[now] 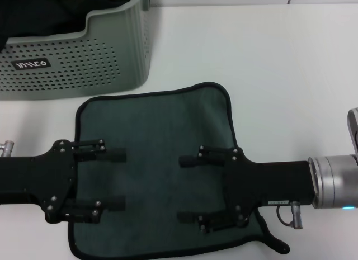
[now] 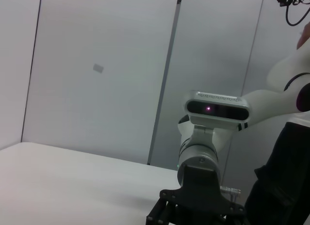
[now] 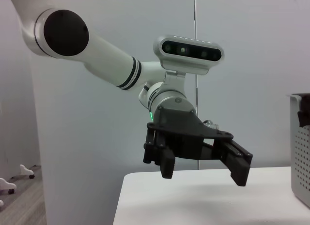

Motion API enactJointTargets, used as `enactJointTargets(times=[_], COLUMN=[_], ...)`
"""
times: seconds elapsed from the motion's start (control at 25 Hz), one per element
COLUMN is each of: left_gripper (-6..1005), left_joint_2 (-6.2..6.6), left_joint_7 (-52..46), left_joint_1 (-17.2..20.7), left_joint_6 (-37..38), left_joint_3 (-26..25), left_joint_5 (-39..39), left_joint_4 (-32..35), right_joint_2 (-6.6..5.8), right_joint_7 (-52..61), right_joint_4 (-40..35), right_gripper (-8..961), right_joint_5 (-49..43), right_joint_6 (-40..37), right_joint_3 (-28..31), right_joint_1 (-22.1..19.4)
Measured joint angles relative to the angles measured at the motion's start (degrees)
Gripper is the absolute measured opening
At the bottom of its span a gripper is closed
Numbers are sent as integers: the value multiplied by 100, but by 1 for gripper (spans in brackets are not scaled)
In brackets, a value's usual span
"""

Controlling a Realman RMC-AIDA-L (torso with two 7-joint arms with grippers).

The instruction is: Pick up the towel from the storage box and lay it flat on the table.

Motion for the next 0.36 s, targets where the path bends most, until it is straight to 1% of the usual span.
enactJointTargets(times=[0.36], left_gripper=[765], left_joint_2=[-12], left_joint_7=[1], left_joint_1=[8], left_joint_6=[0], left_joint_3=[0], left_joint_5=[3], left_joint_4=[-5], right_joint_2=[0], right_joint_7=[0], right_joint_4=[8], right_gripper=[868], right_joint_5=[86], right_joint_6=[27], right_joint_3=[-8], right_joint_1=[-62])
